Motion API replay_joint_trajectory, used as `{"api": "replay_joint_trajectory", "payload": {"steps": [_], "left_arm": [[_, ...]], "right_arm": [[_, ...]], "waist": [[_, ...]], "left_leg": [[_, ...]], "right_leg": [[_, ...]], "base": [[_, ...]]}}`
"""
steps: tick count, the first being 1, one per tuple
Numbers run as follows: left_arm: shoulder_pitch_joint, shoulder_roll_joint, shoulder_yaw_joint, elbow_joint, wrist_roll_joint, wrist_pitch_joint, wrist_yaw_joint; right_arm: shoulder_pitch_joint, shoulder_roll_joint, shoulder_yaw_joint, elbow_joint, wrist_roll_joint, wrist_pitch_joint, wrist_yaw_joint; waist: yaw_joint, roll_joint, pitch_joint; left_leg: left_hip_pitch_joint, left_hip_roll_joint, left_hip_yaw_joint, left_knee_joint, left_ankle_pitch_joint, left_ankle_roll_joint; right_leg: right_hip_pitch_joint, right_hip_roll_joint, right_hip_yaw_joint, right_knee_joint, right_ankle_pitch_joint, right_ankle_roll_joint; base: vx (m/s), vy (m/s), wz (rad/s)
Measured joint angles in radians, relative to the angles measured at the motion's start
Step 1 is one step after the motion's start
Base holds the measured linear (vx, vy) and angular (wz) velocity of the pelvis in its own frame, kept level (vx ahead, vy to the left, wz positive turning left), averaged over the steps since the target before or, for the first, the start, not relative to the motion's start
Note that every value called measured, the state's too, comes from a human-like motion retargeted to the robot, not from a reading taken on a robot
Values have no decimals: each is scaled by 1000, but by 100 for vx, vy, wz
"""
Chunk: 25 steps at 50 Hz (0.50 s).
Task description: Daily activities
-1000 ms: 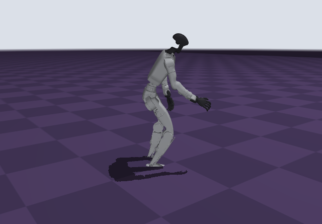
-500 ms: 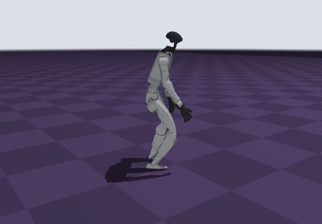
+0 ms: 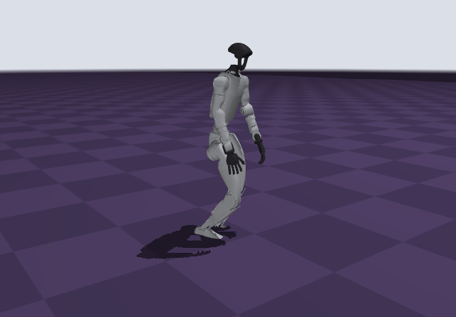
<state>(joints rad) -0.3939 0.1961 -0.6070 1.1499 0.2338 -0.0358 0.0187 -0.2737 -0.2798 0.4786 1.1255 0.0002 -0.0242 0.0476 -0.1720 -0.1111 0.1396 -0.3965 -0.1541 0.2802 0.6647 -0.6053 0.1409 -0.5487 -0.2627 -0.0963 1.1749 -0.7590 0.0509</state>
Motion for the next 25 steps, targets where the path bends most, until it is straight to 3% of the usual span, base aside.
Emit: {"api": "replay_joint_trajectory", "payload": {"steps": [8,18,25], "left_arm": [[24,16,-4,-24,7,-14,-6],[115,8,57,78,-4,7,-26],[171,-5,114,141,-25,17,-50]], "right_arm": [[-26,6,36,-59,-42,-6,12],[-50,10,69,-68,-123,9,34],[-46,8,69,-26,-154,16,45]], "waist": [[26,-6,-9],[102,108,-24],[143,155,-11]], "left_leg": [[-9,47,50,59,-21,17],[-155,226,40,242,-50,10],[-245,258,-38,335,-5,-41]], "right_leg": [[113,41,16,-78,-42,8],[114,216,24,-261,-28,-44],[84,266,10,-278,9,-57]], "base": [[-7,-2,-48],[-12,-4,-43],[-12,-5,-18]]}}
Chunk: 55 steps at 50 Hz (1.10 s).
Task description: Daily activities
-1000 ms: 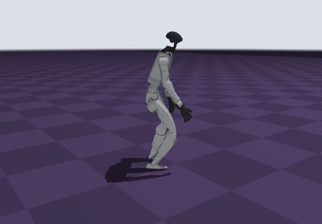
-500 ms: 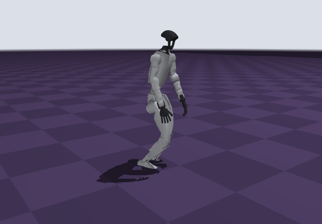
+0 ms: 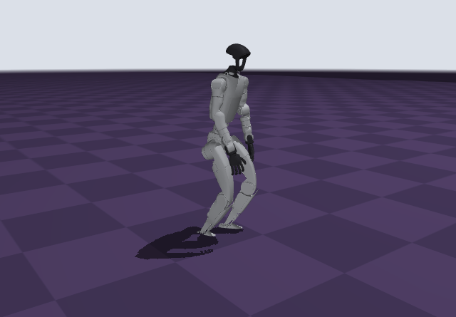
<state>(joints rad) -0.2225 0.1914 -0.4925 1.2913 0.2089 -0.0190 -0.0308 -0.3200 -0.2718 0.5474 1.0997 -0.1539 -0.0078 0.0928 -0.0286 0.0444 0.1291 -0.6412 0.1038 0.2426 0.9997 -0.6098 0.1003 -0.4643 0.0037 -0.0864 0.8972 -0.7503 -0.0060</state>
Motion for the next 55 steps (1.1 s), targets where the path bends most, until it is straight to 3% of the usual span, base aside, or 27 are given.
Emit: {"api": "replay_joint_trajectory", "payload": {"steps": [4,14,21,30,35,40,48,55], "left_arm": [[22,0,24,13,-15,-2,-22],[28,22,58,-25,-34,-6,-59],[7,25,55,-67,-58,-9,-54],[-51,16,-6,-140,-79,-11,-41],[-103,23,-37,-170,-86,-13,-39],[-149,36,-62,-186,-82,-12,-39],[-174,53,-95,-193,-65,-19,-70],[-154,57,-98,-196,-62,-29,-101]], "right_arm": [[8,0,-2,30,-6,2,11],[17,-2,-11,85,-5,15,43],[21,-14,-28,76,33,20,39],[42,-23,-48,4,110,8,18],[51,-29,-45,-39,136,2,26],[72,-41,-41,-46,141,-3,43],[133,-65,-61,0,128,-5,74],[173,-81,-94,31,116,-8,79]], "waist": [[48,39,5],[111,85,15],[103,93,22],[-20,-42,0],[-74,-67,-3],[-114,-65,0],[-159,-114,-14],[-154,-186,-54]], "left_leg": [[-26,-52,-147,59,-43,-60],[70,-8,-226,305,-150,-61],[248,-59,-321,216,-187,-80],[312,-275,-318,-131,-191,17],[279,-307,-296,-202,-160,32],[222,-306,-268,-203,-139,24],[159,-369,-229,-219,-72,19],[140,-447,-202,-305,27,20]], "right_leg": [[-10,54,-1,-28,41,-2],[0,118,-27,-47,85,0],[19,133,-21,-68,115,0],[-145,-69,37,97,103,49],[-239,-119,53,160,164,80],[-292,-151,33,252,114,61],[-258,-261,39,506,53,52],[-124,-345,73,526,7,74]], "base": [[-13,-5,-48],[-11,-1,-12],[-10,2,-8],[-18,8,35],[-21,11,10],[-23,9,-4],[-20,4,18],[-17,-1,16]]}}
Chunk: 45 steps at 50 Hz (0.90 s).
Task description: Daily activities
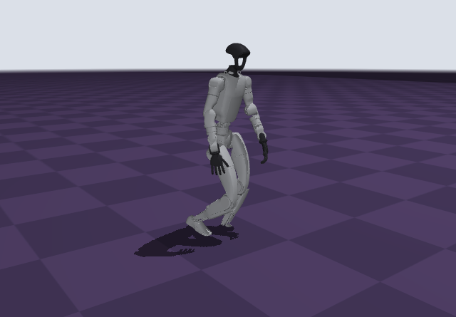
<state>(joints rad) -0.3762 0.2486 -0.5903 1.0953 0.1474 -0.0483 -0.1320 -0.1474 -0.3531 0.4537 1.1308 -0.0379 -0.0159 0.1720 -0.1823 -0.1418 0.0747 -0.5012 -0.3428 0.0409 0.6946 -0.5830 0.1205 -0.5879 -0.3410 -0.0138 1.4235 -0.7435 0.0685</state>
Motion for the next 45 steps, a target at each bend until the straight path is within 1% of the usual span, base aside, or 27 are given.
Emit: {"api": "replay_joint_trajectory", "payload": {"steps": [2,5,6,10,13,15,18,20,22,23,25,27,28,30,32,33,37,40,42,45], "left_arm": [[8,8,8,1,-4,-2,-7],[33,12,24,9,-15,-1,-8],[42,14,32,15,-19,0,-7],[80,20,66,41,-33,4,-2],[108,23,96,66,-43,5,4],[126,24,117,83,-47,6,6],[153,24,147,107,-49,7,2],[172,25,166,123,-49,8,-3],[197,23,176,137,-46,10,-10],[202,28,189,143,-43,11,-17],[225,27,198,155,-36,14,-25],[236,35,216,163,-25,17,-40],[246,33,218,167,-22,19,-42],[252,41,229,170,-15,24,-55],[262,38,234,172,-15,27,-57],[260,41,236,171,-16,30,-63],[249,39,233,164,-29,36,-67],[230,33,216,154,-42,38,-63],[211,30,199,140,-50,37,-54],[171,28,165,108,-58,34,-31]], "right_arm": [[-3,0,-9,-1,2,2,-1],[-7,8,-16,-7,8,4,-8],[-9,11,-17,-9,11,4,-13],[-24,16,-17,-19,19,3,-24],[-50,13,-9,-35,18,-1,-30],[-71,9,-3,-48,16,-4,-33],[-103,0,4,-69,11,-8,-33],[-121,-7,6,-84,8,-9,-32],[-125,-10,7,-94,4,-11,-33],[-134,-15,7,-101,2,-10,-30],[-130,-18,7,-104,-3,-9,-31],[-133,-23,6,-101,-6,-5,-24],[-126,-22,6,-97,-9,-3,-24],[-126,-24,1,-83,-16,3,-14],[-110,-19,-2,-70,-19,9,-11],[-109,-19,-6,-60,-18,12,-5],[-86,-13,-16,-23,-9,21,-1],[-73,-9,-23,6,13,24,-10],[-67,-8,-28,18,32,23,-19],[-64,-5,-36,25,63,21,-34]], "waist": [[17,-8,-16],[41,-27,-30],[55,-22,-38],[119,21,-78],[164,60,-98],[186,80,-103],[207,99,-95],[215,107,-87],[217,111,-71],[224,121,-69],[228,131,-56],[244,156,-46],[245,163,-41],[259,189,-26],[263,209,-23],[266,220,-20],[260,263,-13],[237,280,-5],[211,270,0],[152,208,-3]], "left_leg": [[29,0,-8,-82,38,-1],[17,3,2,-92,60,-4],[0,20,6,-86,65,-8],[-95,120,12,-29,67,-29],[-173,198,3,37,59,-53],[-216,236,-7,77,65,-75],[-264,260,-30,122,84,-115],[-289,270,-33,157,67,-126],[-311,280,-24,241,40,-124],[-310,299,-25,265,22,-126],[-314,317,-16,366,-11,-121],[-286,360,-14,458,-59,-118],[-278,369,-13,515,-73,-115],[-223,403,-20,597,-111,-117],[-180,414,-32,675,-125,-124],[-141,420,-42,688,-131,-131],[6,420,-82,677,-157,-150],[109,394,-106,571,-197,-146],[154,353,-115,465,-223,-126],[177,249,-105,278,-236,-68]], "right_leg": [[46,10,1,-68,-18,2],[101,20,3,-166,-62,0],[106,39,-1,-209,-71,-8],[100,143,-28,-382,-96,-55],[89,222,-52,-479,-86,-85],[82,260,-65,-519,-73,-98],[70,293,-82,-544,-52,-108],[60,304,-94,-546,-41,-110],[43,300,-107,-508,-46,-107],[48,318,-111,-534,-34,-109],[33,320,-123,-498,-39,-105],[55,359,-129,-535,-20,-109],[44,361,-135,-509,-22,-107],[83,402,-140,-559,2,-113],[65,417,-149,-529,10,-114],[86,436,-150,-568,28,-117],[97,475,-158,-601,67,-122],[78,473,-164,-582,78,-124],[45,442,-163,-546,80,-118],[-40,332,-141,-465,74,-98]], "base": [[-13,-4,-9],[-17,-5,-19],[-20,-4,-39],[-22,-5,-58],[-21,-7,-55],[-21,-8,-36],[-21,-8,-16],[-22,-7,4],[-23,-6,6],[-19,-6,-11],[-21,-5,-10],[-19,-5,-24],[-21,-4,-18],[-19,-3,-23],[-21,-2,-18],[-18,-2,-18],[-19,-1,-9],[-21,1,12],[-24,3,37],[-27,6,73]]}}
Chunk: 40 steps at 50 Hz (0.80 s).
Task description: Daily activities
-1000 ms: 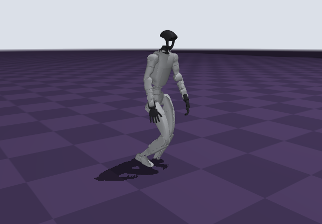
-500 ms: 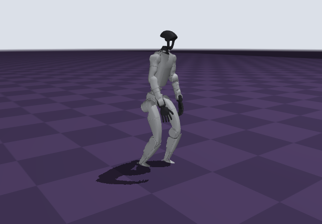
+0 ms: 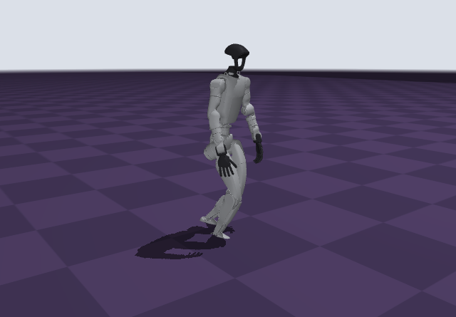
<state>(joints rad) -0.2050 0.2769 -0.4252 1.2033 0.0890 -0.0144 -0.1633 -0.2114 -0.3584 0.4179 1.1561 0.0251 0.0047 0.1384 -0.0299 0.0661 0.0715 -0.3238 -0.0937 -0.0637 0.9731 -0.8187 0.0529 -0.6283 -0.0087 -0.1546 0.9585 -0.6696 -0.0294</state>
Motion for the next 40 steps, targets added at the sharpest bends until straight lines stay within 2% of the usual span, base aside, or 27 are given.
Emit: {"api": "replay_joint_trajectory", "payload": {"steps": [3,5,8,15,17,22,28,33,35,37,38,40], "left_arm": [[-55,9,-32,-36,-10,-2,28],[-95,17,-53,-59,-17,-3,44],[-154,29,-82,-92,-22,-4,67],[-244,44,-153,-147,-8,-8,85],[-283,45,-166,-155,-7,-5,70],[-295,24,-204,-160,11,-8,37],[-270,2,-226,-133,35,-13,-9],[-221,0,-210,-85,50,-13,-36],[-200,4,-193,-59,53,-13,-41],[-172,5,-176,-36,53,-8,-40],[-165,12,-164,-21,54,-8,-41],[-139,16,-145,0,52,-4,-36]], "right_arm": [[-1,5,-1,-14,34,-1,-9],[-1,7,4,-31,53,-3,-10],[1,7,18,-60,69,-4,-6],[22,-2,64,-109,63,-9,20],[12,-20,67,-123,56,-7,37],[21,-36,74,-138,33,-11,46],[20,-39,70,-164,8,-13,51],[24,-34,59,-168,-5,-9,46],[23,-42,52,-159,-10,-7,43],[25,-47,47,-149,-16,-5,36],[16,-49,45,-141,-21,-5,35],[16,-50,44,-132,-27,-3,32]], "waist": [[-63,-65,-6],[-95,-87,-2],[-133,-98,14],[-191,-111,52],[-204,-106,38],[-228,-132,21],[-229,-162,-15],[-193,-178,-44],[-162,-165,-57],[-140,-176,-58],[-116,-156,-69],[-91,-159,-64]], "left_leg": [[7,-92,17,-167,18,48],[9,-126,19,-244,39,61],[-7,-148,18,-290,63,66],[-99,-166,40,-210,69,59],[-99,-174,27,-295,114,57],[-145,-205,34,-287,153,52],[-176,-232,34,-319,208,42],[-192,-212,30,-322,229,29],[-201,-173,23,-318,226,20],[-239,-164,34,-252,218,14],[-252,-126,26,-247,209,6],[-288,-110,30,-176,198,-2]], "right_leg": [[-98,-104,42,77,15,29],[-153,-137,71,116,53,53],[-219,-139,117,173,79,80],[-291,-167,144,402,70,76],[-307,-176,150,434,70,72],[-255,-209,173,489,45,76],[-135,-228,190,390,-9,91],[-26,-200,177,216,-78,81],[18,-156,160,115,-100,62],[28,-151,152,90,-122,57],[45,-111,137,22,-108,47],[48,-100,123,16,-117,44]], "base": [[-26,10,77],[-25,11,52],[-26,10,35],[-25,7,18],[-17,3,23],[-17,0,26],[-13,-5,19],[-10,-8,-7],[-10,-9,-28],[-12,-9,-31],[-8,-9,-48],[-10,-9,-37]]}}
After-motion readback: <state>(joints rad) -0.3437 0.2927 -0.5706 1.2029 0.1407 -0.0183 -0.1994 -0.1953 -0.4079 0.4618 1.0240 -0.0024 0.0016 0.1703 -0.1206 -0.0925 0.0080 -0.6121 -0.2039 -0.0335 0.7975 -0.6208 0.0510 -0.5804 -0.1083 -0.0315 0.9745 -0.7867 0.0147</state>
